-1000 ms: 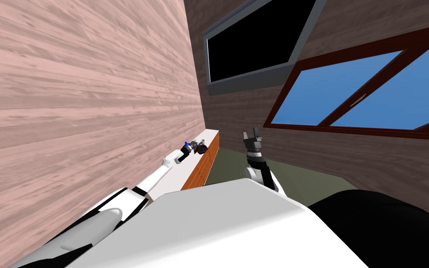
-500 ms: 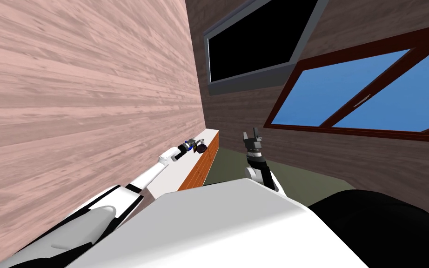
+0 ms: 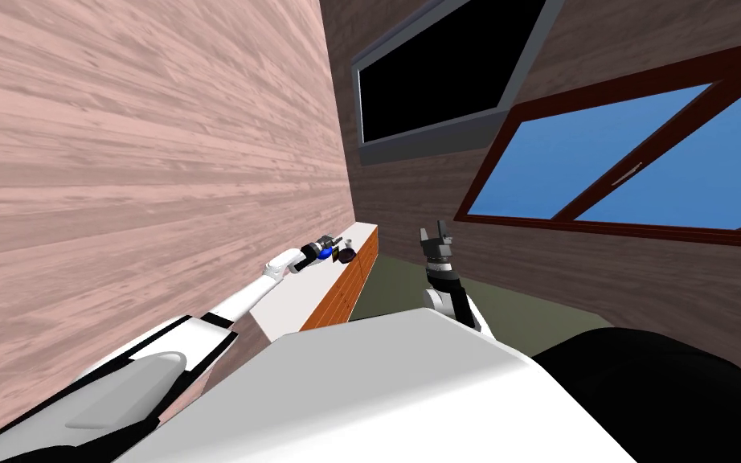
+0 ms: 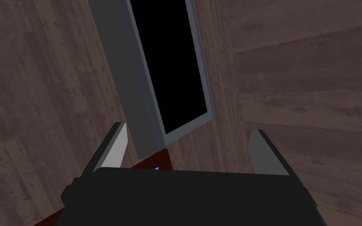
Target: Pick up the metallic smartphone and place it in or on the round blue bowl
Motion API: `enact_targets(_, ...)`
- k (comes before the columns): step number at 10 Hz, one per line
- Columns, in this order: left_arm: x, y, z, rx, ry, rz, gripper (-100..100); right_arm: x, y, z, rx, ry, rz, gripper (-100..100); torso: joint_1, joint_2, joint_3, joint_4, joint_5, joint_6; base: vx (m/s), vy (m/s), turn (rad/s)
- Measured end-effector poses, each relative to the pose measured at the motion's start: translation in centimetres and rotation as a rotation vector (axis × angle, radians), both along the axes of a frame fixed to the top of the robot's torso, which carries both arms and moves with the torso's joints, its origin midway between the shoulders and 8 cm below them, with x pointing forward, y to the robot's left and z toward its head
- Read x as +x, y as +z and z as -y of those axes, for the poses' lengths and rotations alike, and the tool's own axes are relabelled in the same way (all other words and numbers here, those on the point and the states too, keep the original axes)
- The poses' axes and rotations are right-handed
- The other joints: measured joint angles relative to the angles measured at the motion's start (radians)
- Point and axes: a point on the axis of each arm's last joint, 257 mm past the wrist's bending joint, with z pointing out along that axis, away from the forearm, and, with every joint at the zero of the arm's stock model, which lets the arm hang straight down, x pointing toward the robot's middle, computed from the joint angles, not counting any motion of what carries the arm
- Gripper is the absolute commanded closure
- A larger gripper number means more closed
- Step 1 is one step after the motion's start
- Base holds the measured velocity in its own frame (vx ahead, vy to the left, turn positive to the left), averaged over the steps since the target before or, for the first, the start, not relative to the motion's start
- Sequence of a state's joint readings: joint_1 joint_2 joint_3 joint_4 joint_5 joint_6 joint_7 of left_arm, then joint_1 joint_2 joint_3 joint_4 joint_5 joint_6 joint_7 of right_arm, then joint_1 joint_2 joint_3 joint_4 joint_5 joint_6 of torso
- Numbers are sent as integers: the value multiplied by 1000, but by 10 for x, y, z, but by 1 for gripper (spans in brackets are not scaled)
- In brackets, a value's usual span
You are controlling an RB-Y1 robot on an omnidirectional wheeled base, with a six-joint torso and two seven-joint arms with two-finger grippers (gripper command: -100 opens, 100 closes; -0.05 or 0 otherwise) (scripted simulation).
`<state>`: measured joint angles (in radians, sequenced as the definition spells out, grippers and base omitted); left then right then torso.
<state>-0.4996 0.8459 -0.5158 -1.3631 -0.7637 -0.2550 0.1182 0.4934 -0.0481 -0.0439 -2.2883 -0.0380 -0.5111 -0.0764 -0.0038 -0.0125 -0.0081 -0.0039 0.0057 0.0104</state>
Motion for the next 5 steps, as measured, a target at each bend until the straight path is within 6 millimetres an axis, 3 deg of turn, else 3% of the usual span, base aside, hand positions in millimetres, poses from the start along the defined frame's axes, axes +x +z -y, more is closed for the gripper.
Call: enact_targets(5,0,0,0,0,0,0,0,0,0,0,0,0,0,0,3,-2,-1,0,1,0,0,0,0)
